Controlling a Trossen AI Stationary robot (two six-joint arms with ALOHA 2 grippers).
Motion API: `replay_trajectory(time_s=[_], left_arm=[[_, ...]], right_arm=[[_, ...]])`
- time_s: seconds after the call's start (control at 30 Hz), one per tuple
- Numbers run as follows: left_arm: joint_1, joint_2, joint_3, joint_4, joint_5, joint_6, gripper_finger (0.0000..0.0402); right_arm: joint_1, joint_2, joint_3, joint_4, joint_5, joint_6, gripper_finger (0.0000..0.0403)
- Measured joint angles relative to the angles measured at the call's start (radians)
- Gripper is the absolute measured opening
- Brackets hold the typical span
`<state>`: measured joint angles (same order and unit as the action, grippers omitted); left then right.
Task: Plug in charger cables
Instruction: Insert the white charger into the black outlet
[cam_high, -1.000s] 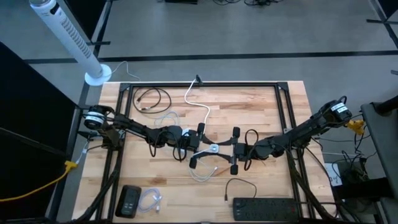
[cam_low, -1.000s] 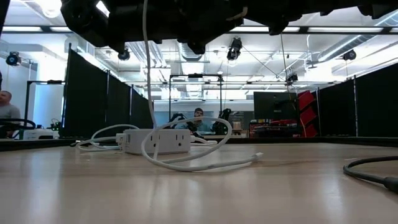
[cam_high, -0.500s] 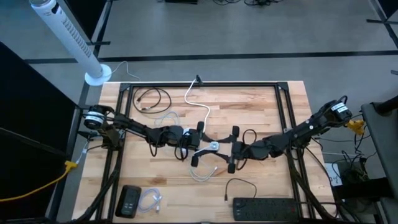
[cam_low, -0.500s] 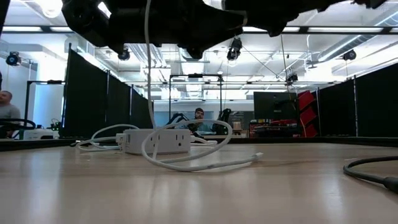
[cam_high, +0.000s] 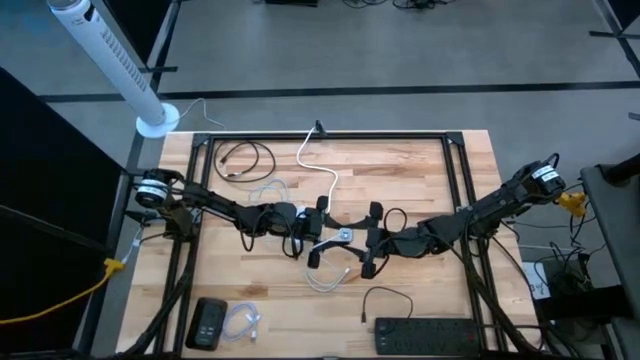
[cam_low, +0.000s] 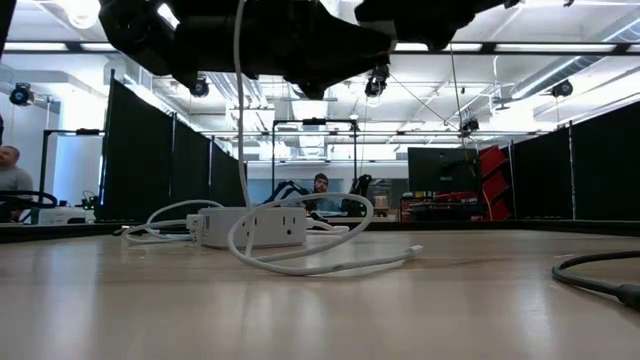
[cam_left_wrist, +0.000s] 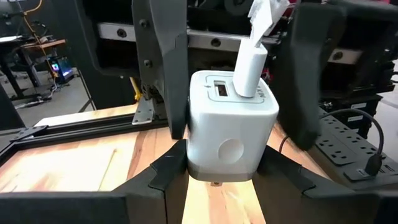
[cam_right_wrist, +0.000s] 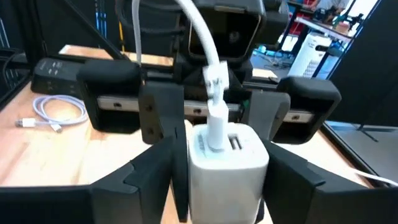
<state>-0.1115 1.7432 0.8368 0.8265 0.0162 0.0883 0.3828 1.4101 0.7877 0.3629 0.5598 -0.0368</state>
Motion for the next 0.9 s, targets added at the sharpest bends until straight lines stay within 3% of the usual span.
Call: replay_trajectory(time_s=[0.23,0.77,0.9], left_arm=[[-0.002,0.0,0.0,-0.002,0.07,0.004,0.0142],[-0.019,-0.005,0.006,-0.155,0.067,0.06,0.0143],[-0.063,0.008,-0.008,-0.288,0.07,0.061,0.0194]], right_arm=[[0.001,0.0,-0.001,-0.003,-0.008,-0.008,0.0143],[0.01,0.003,-0.004,-0.037,-0.031,0.001,0.0143],[0.019,-0.005,-0.001,-0.005,-0.058,0.002,0.0143]])
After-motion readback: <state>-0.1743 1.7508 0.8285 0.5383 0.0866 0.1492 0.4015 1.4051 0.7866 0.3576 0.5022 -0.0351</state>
